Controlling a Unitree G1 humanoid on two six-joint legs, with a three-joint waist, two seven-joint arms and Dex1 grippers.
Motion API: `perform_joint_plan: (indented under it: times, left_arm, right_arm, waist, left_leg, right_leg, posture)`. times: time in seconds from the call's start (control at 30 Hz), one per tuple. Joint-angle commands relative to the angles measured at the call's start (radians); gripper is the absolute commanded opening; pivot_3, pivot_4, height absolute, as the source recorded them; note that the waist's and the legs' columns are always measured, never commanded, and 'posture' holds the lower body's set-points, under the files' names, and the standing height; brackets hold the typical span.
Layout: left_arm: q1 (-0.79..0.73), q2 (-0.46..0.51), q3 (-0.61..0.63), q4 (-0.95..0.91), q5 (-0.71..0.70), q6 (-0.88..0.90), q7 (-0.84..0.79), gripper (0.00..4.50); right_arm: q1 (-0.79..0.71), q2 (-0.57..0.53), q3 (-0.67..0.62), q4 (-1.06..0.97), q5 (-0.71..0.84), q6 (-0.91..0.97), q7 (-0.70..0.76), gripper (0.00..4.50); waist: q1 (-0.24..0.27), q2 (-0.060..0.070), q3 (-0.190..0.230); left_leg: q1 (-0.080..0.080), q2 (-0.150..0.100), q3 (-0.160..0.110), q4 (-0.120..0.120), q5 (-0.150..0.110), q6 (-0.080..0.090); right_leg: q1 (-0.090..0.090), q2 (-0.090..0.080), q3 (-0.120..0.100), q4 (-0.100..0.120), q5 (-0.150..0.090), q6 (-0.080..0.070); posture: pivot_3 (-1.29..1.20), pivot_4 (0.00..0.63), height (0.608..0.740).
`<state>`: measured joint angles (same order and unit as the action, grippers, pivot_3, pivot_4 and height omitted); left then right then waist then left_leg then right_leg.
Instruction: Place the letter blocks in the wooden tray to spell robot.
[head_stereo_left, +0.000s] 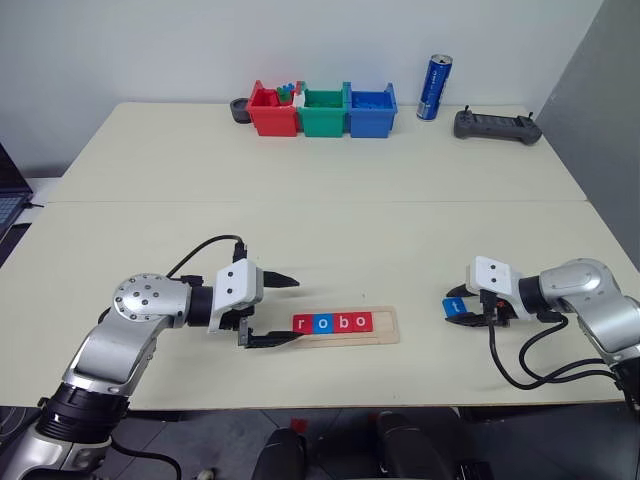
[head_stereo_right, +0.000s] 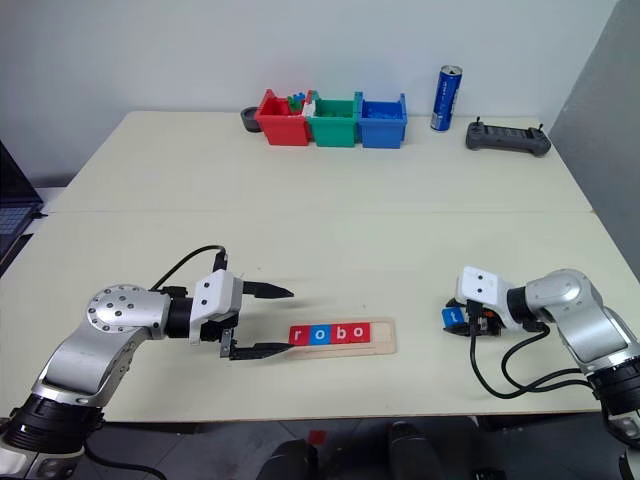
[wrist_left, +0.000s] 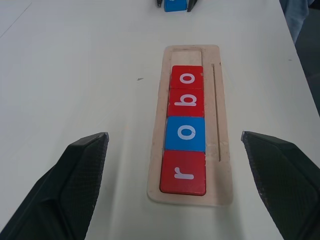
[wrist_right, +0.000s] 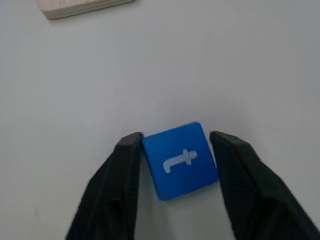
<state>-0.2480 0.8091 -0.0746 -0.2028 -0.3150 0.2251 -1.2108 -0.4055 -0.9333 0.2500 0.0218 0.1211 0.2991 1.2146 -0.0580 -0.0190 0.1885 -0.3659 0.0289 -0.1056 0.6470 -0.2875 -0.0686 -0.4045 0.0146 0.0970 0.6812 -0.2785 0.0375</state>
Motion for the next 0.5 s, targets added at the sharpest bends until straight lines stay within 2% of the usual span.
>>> perform_joint_plan:
  times: [0.03,0.23,0.5]
  left_arm:
    - [0.000,0.012,0.027,-0.052,-0.022,0.012,0.009,4.50]
    - [0.006,0.013,0.030,-0.060,-0.015,0.020,0.014,4.50]
    - [-0.003,0.007,0.024,-0.052,-0.014,0.018,0.009,4.50]
  right_arm:
    - [0.002,-0.008,-0.038,-0.083,0.059,0.071,0.040,1.39]
    - [0.020,0.008,-0.042,-0.330,0.142,0.236,0.016,1.39]
    - [-0.051,0.135,0.106,-0.382,0.028,0.302,-0.107,1.39]
  waist:
    - [0.000,0.000,0.000]
    - [0.000,0.000,0.000]
    - [0.001,0.000,0.000]
  left_leg:
    - [0.000,0.000,0.000,0.000,0.000,0.000]
    - [0.000,0.000,-0.001,0.000,0.000,0.000]
    - [0.000,0.000,-0.001,0.000,0.000,0.000]
  right_leg:
    - [0.000,0.000,0.000,0.000,0.000,0.000]
    - [0.000,0.000,-0.001,0.001,0.000,0.000]
    - [0.000,0.000,-0.001,0.001,0.000,0.000]
  posture:
    - [0.00,0.150,0.740]
    - [0.00,0.150,0.740]
    - [0.00,0.150,0.740]
